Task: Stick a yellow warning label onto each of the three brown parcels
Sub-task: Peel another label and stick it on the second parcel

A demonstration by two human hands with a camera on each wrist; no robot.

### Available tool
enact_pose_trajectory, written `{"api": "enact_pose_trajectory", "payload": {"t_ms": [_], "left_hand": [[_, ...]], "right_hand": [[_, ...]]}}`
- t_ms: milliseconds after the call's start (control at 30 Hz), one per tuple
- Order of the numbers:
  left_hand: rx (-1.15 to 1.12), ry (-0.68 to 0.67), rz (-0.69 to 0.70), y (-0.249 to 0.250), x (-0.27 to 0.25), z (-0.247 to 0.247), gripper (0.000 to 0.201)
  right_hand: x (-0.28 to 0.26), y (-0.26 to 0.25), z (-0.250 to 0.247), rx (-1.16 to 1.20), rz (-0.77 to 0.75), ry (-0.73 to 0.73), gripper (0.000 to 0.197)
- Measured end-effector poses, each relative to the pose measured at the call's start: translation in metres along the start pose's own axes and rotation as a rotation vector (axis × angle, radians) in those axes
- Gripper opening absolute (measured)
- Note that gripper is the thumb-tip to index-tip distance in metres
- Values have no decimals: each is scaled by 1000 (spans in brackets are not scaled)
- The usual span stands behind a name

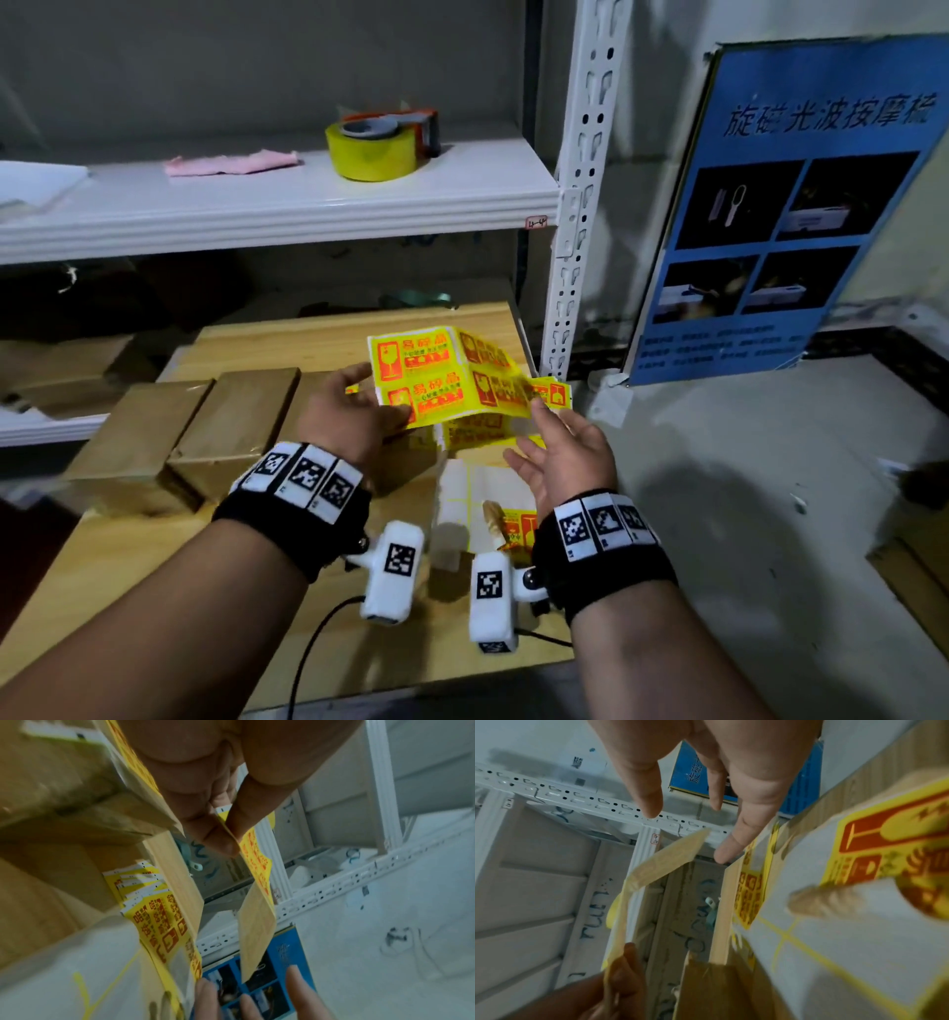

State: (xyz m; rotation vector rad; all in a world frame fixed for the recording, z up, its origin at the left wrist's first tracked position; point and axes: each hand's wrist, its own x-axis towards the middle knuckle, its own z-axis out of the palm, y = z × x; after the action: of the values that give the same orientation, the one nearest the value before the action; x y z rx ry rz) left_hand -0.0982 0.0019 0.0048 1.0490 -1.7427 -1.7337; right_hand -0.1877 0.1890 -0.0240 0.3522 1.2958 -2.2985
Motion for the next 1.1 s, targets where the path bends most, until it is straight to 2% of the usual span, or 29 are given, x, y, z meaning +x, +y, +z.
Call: {"api": "enact_pose_trajectory", "payload": {"t_ms": [100,200,300,467,600,666,733,833,900,966,1100], "left_hand": [[-136,64,-5,-4,-12,-26,57],[-178,118,51,-11,-29,-47,58],[-190,33,42,-19,-45,-64,66],[-112,-7,-17,-33,-59,-95,66],[-157,70,5,-36,-53,-118,81],[-134,95,69,-33,-51,-132,72],[-42,50,164,-31,-51,-141,61],[199,-31,355,-31,-47,-151,61],[372,-39,472,-33,-41,-154,58],[465,-40,522,-34,-34,-156,50],[514,-45,573,-37,-29,-157,30]], "right_hand": [[-20,11,13,-9,93,-73,62],[-42,30,28,-123,208,-268,57],[-59,46,46,-119,273,-412,59],[-67,63,68,-76,194,-375,10],[-66,71,76,-70,155,-338,8],[-65,73,78,-98,114,-336,8],[-64,73,79,-160,74,-354,10],[-61,79,80,-247,45,-356,14],[-59,83,80,-270,18,-342,24],[-58,86,80,-256,-1,-337,29],[-59,86,82,-164,-27,-342,33]]}}
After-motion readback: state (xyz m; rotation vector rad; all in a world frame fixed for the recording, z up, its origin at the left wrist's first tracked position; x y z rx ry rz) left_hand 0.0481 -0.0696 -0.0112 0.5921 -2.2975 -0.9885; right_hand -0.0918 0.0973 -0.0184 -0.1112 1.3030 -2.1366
